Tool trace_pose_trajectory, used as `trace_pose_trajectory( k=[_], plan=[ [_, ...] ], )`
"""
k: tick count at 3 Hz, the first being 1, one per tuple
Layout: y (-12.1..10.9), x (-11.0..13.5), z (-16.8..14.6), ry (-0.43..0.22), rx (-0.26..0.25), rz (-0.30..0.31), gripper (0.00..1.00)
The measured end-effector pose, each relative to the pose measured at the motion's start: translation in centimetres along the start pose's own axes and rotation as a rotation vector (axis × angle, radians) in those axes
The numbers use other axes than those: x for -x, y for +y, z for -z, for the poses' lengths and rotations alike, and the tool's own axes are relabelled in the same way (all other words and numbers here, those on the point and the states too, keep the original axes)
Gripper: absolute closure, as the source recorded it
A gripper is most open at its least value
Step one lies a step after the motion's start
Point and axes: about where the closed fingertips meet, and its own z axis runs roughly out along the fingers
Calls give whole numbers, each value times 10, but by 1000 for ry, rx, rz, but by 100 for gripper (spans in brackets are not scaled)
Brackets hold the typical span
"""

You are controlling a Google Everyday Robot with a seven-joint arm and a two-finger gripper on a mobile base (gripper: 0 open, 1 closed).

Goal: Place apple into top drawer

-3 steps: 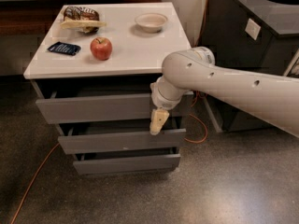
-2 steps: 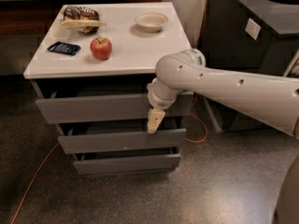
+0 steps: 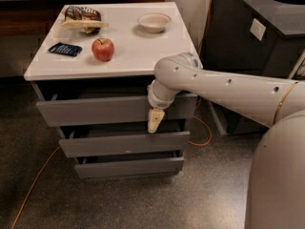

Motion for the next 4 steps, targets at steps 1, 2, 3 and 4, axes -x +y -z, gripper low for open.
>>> trace_pose_trajectory(
  k=[1, 2, 3, 4],
  plan=[
    [-11, 3, -14, -5, -7, -7, 0],
    [-17, 4, -21, -23, 14, -41, 25],
    [-12, 3, -19, -25, 26, -51, 49],
    [-2, 4, -9, -32, 28, -50, 72]
  ],
)
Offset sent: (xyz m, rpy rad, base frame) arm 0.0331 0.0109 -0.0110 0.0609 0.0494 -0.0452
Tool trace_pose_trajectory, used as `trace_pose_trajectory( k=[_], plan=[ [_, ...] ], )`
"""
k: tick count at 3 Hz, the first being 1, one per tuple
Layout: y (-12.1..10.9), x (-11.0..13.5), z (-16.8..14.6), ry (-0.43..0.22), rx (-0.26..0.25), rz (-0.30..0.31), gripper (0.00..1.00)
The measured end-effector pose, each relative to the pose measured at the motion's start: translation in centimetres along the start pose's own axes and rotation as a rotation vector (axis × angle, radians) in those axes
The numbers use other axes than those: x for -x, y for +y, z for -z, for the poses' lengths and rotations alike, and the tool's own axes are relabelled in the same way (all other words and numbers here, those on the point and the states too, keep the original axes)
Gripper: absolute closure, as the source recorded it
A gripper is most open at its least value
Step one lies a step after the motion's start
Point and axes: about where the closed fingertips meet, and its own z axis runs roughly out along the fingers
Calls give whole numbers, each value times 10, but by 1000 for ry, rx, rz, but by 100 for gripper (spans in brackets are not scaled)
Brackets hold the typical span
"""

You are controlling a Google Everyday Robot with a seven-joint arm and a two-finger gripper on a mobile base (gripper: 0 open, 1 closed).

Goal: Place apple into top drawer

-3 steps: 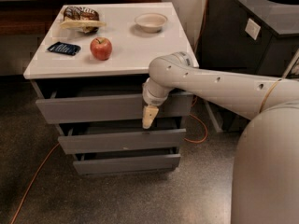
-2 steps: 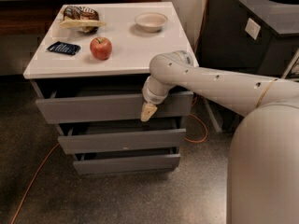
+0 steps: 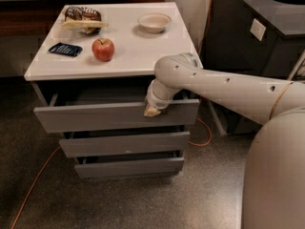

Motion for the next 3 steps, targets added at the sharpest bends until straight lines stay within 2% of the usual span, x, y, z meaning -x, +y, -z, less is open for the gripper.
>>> trace_pose_trajectory(
  k=[1, 2, 3],
  plan=[
    [14, 2, 11, -7, -1, -3, 95],
    [30, 5, 20, -17, -1, -7, 100],
    [48, 11, 32, -34, 2, -9, 100]
  ],
)
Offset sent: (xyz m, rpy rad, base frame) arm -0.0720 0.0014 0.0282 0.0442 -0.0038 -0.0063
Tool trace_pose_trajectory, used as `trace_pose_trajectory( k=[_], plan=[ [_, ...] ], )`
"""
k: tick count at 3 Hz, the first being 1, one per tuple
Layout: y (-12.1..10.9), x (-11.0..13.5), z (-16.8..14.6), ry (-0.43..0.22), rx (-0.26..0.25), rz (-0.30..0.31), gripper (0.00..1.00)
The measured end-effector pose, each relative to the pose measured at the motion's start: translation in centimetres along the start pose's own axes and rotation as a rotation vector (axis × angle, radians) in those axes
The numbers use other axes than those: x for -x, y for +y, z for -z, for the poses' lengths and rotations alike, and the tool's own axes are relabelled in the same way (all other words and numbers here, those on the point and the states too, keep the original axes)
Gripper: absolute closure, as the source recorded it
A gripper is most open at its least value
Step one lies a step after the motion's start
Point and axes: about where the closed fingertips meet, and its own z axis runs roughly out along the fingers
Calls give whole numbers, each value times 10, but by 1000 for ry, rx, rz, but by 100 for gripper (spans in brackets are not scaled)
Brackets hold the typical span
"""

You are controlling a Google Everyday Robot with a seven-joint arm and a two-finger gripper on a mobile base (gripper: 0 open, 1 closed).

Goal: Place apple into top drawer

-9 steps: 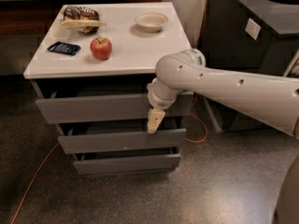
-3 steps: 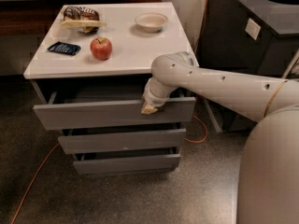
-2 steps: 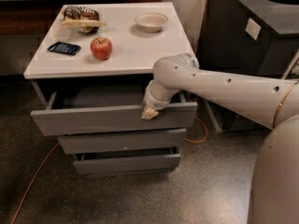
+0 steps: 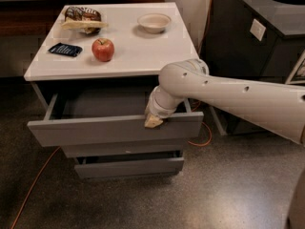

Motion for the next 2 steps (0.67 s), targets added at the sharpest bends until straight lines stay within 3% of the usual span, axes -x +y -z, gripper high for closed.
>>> trace_pose_trajectory(
  k=[1, 2],
  plan=[
    [4, 2, 2, -3, 1, 2, 100],
    [32, 17, 10, -22, 10, 25, 100]
  ],
)
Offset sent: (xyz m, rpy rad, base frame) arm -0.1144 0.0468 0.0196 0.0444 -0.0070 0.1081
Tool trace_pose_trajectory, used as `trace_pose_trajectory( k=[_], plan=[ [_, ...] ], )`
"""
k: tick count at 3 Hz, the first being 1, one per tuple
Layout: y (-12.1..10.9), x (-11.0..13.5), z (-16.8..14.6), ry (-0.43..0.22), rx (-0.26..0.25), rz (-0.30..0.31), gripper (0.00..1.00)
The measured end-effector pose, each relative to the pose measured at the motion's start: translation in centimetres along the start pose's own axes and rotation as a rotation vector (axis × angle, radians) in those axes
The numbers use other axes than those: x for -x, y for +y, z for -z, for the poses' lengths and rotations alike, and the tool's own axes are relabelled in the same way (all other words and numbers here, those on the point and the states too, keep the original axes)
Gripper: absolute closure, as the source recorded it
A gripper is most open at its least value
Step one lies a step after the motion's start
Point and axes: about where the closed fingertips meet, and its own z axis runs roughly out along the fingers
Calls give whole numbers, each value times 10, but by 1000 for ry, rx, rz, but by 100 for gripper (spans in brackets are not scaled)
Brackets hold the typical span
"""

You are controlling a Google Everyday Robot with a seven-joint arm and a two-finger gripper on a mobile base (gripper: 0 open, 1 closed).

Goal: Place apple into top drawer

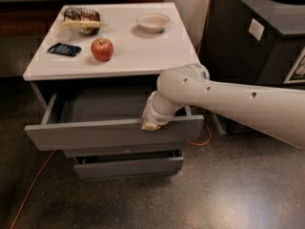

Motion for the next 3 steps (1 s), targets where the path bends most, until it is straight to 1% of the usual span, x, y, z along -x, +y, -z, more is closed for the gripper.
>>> trace_pose_trajectory(
  k=[3],
  plan=[
    [0, -1, 0, 0, 0, 0, 100]
  ],
)
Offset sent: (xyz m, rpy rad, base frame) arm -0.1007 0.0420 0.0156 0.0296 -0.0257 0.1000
